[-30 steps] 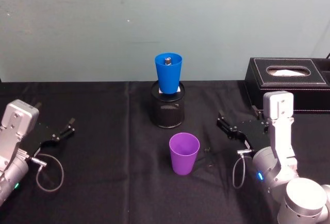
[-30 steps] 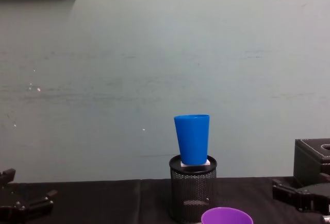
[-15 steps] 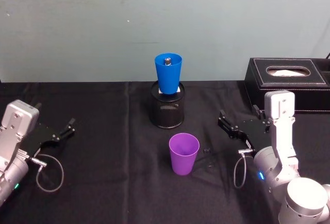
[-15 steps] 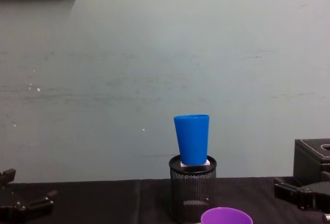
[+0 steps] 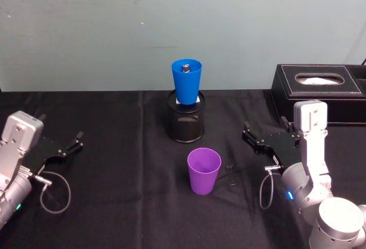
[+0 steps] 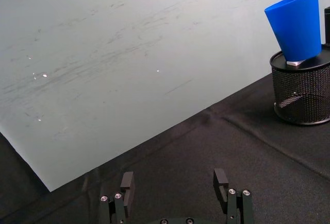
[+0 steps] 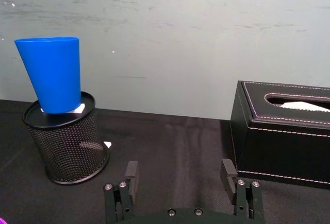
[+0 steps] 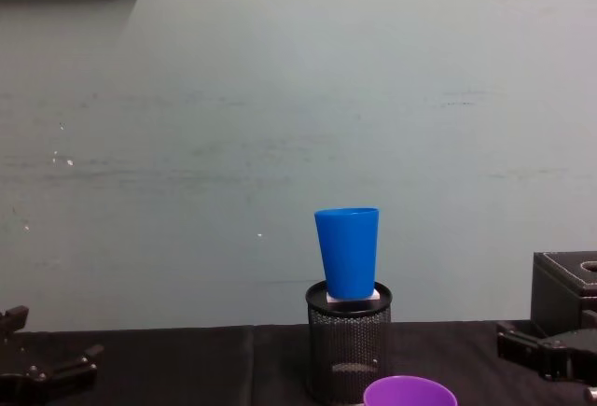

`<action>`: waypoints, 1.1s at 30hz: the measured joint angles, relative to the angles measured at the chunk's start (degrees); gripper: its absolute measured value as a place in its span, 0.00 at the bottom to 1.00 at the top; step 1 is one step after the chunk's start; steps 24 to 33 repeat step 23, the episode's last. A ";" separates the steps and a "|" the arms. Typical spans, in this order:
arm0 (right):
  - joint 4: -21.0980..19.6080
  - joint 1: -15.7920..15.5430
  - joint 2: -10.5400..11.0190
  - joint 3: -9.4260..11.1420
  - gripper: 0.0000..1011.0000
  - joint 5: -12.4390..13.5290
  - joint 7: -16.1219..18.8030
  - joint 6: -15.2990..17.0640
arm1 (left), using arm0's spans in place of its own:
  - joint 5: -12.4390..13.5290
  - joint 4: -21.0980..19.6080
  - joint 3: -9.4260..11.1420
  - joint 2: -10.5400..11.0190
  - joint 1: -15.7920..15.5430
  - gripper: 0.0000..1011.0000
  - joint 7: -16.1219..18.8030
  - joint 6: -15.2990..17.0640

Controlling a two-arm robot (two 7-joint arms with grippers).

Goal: Pick up one cup with a gripper and tap it against the other cup.

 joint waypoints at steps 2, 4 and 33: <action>-0.02 0.00 0.01 0.00 0.99 0.00 0.00 0.00 | 0.00 0.00 0.00 0.00 0.00 0.99 0.00 0.00; -0.03 0.00 0.02 0.00 0.99 0.00 -0.01 0.02 | 0.00 0.00 0.00 0.00 0.00 0.99 0.00 0.00; -0.04 0.00 0.04 0.00 0.99 0.00 0.00 0.03 | 0.00 0.00 0.00 0.00 0.00 0.99 0.00 0.00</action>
